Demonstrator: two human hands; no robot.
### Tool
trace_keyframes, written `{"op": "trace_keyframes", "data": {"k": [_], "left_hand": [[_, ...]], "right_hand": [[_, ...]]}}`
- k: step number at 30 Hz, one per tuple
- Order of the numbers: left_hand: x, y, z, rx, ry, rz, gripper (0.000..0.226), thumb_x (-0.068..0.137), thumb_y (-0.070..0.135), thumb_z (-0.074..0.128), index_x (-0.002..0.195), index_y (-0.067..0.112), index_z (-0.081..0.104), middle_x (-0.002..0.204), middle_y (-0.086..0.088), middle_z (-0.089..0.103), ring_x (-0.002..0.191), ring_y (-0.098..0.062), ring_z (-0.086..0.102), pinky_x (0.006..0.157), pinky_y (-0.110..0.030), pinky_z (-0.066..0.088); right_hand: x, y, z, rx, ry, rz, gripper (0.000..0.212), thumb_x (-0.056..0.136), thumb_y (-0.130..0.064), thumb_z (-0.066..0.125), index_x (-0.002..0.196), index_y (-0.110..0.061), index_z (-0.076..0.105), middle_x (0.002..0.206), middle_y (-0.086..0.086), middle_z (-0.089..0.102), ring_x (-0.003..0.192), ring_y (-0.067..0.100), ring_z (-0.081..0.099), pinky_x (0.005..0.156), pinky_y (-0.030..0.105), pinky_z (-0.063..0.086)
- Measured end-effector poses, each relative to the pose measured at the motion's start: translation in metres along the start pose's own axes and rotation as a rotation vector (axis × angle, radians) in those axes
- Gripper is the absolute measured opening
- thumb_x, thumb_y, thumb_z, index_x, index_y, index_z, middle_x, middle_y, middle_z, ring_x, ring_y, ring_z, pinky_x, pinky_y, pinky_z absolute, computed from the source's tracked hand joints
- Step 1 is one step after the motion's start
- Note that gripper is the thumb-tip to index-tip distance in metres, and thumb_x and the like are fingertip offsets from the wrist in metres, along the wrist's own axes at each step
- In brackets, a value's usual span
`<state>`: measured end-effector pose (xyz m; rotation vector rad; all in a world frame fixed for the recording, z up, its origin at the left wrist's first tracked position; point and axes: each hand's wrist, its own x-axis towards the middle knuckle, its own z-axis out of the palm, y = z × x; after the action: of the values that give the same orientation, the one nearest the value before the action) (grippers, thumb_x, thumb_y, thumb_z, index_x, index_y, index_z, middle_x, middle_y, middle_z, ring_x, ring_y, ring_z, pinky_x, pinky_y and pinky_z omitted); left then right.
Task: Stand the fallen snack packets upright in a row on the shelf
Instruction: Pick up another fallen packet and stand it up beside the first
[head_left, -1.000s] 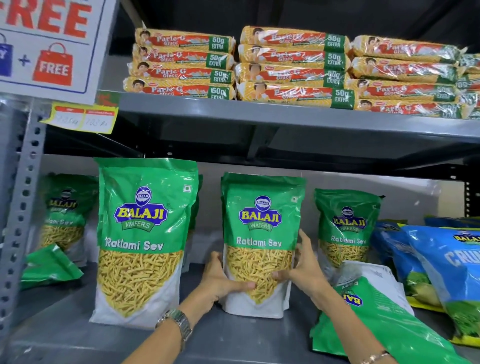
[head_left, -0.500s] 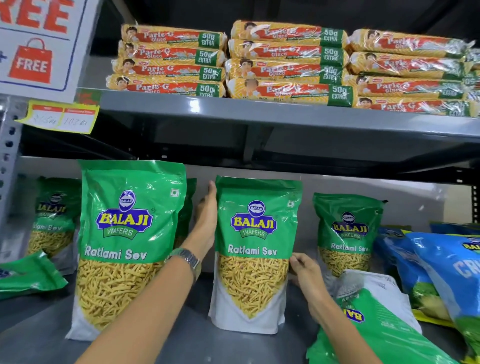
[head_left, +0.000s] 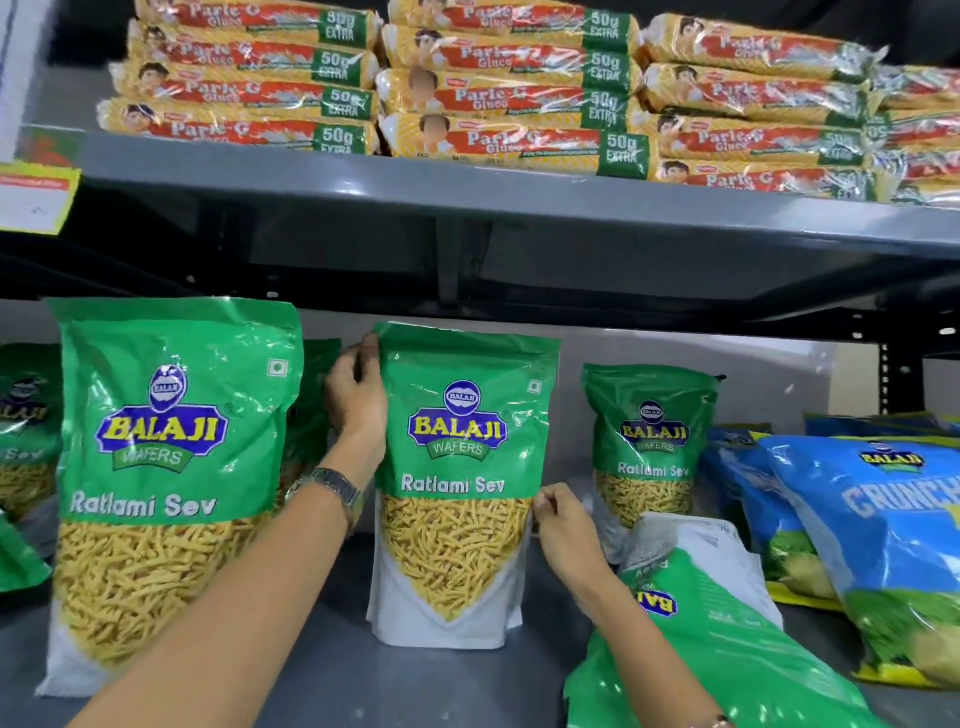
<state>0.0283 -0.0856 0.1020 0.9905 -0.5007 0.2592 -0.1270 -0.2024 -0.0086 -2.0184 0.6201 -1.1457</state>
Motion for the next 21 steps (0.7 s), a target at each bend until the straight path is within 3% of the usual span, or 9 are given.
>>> {"op": "trace_keyframes", "data": {"k": [3,5,7,9,10,12,14,18,21], "left_hand": [[-0.020,-0.009,-0.017,-0.001,-0.127,-0.087,0.050,0.081,0.058,0.044,0.117,0.024,0.047,0.093,0.009,0.054,0.078,-0.008,0.051,0.066,-0.022,0.037],[-0.041,-0.019,-0.032,0.067,-0.230,-0.134,0.069,0.071,0.065,0.049,0.126,0.025,0.039,0.113,0.005,0.053,0.097,-0.012,0.050,0.080,-0.026,0.037],[-0.058,-0.031,-0.045,0.198,-0.320,-0.230,0.095,0.060,0.071,0.053,0.138,0.025,0.024,0.137,-0.002,0.041,0.117,-0.020,0.043,0.095,-0.034,0.034],[-0.069,-0.038,-0.056,0.276,-0.446,-0.341,0.106,0.052,0.072,0.058,0.139,0.023,0.023,0.145,-0.005,0.036,0.126,-0.023,0.041,0.104,-0.041,0.033],[-0.073,-0.042,-0.061,0.267,-0.538,-0.371,0.105,0.048,0.070,0.062,0.135,0.019,0.031,0.140,-0.005,0.045,0.121,-0.021,0.048,0.100,-0.037,0.039],[-0.077,-0.045,-0.070,0.246,-0.676,-0.353,0.086,0.049,0.059,0.071,0.122,0.021,0.044,0.123,-0.002,0.060,0.101,-0.008,0.058,0.077,-0.020,0.050],[-0.077,-0.048,-0.075,0.235,-0.711,-0.308,0.071,0.056,0.045,0.076,0.115,0.023,0.045,0.112,0.004,0.061,0.091,0.001,0.057,0.059,-0.008,0.047],[-0.078,-0.047,-0.082,0.238,-0.698,-0.258,0.066,0.061,0.032,0.078,0.116,0.021,0.044,0.104,0.008,0.060,0.089,0.000,0.055,0.061,-0.009,0.045],[-0.081,-0.044,-0.085,0.237,-0.687,-0.232,0.067,0.058,0.036,0.079,0.114,0.023,0.044,0.097,0.015,0.058,0.087,0.004,0.054,0.057,-0.007,0.046]], "right_hand": [[-0.009,-0.004,0.001,0.350,-0.073,0.136,0.019,0.092,-0.031,0.050,0.102,-0.014,0.049,0.097,-0.002,0.057,0.089,0.010,0.053,0.084,0.030,0.039],[-0.013,-0.005,0.003,0.492,-0.147,0.212,0.038,0.082,-0.033,0.065,0.110,-0.015,0.046,0.104,-0.004,0.058,0.093,0.004,0.054,0.088,0.029,0.040],[-0.017,-0.004,0.004,0.484,-0.247,0.238,0.056,0.070,-0.031,0.077,0.112,-0.017,0.043,0.105,-0.005,0.060,0.093,0.003,0.055,0.083,0.024,0.041],[-0.021,-0.005,0.006,0.416,-0.317,0.243,0.064,0.062,-0.028,0.083,0.111,-0.017,0.044,0.101,-0.008,0.062,0.090,0.000,0.055,0.071,0.017,0.039],[-0.021,-0.004,0.006,0.391,-0.315,0.241,0.064,0.060,-0.027,0.084,0.109,-0.017,0.045,0.099,-0.008,0.063,0.089,0.000,0.056,0.067,0.015,0.039],[-0.020,-0.003,0.004,0.377,-0.299,0.229,0.055,0.058,-0.024,0.086,0.100,-0.019,0.050,0.093,-0.010,0.064,0.084,-0.003,0.057,0.059,0.010,0.044],[-0.021,-0.005,0.002,0.363,-0.309,0.211,0.046,0.058,-0.024,0.086,0.090,-0.024,0.052,0.090,-0.012,0.064,0.081,-0.005,0.057,0.052,0.005,0.044],[-0.028,-0.009,-0.001,0.329,-0.319,0.200,0.054,0.056,-0.027,0.086,0.100,-0.019,0.054,0.100,-0.006,0.066,0.089,0.001,0.057,0.063,0.013,0.039],[-0.032,-0.012,-0.004,0.329,-0.311,0.188,0.064,0.057,-0.024,0.086,0.112,-0.010,0.057,0.111,0.003,0.068,0.101,0.014,0.061,0.078,0.020,0.046]]}}
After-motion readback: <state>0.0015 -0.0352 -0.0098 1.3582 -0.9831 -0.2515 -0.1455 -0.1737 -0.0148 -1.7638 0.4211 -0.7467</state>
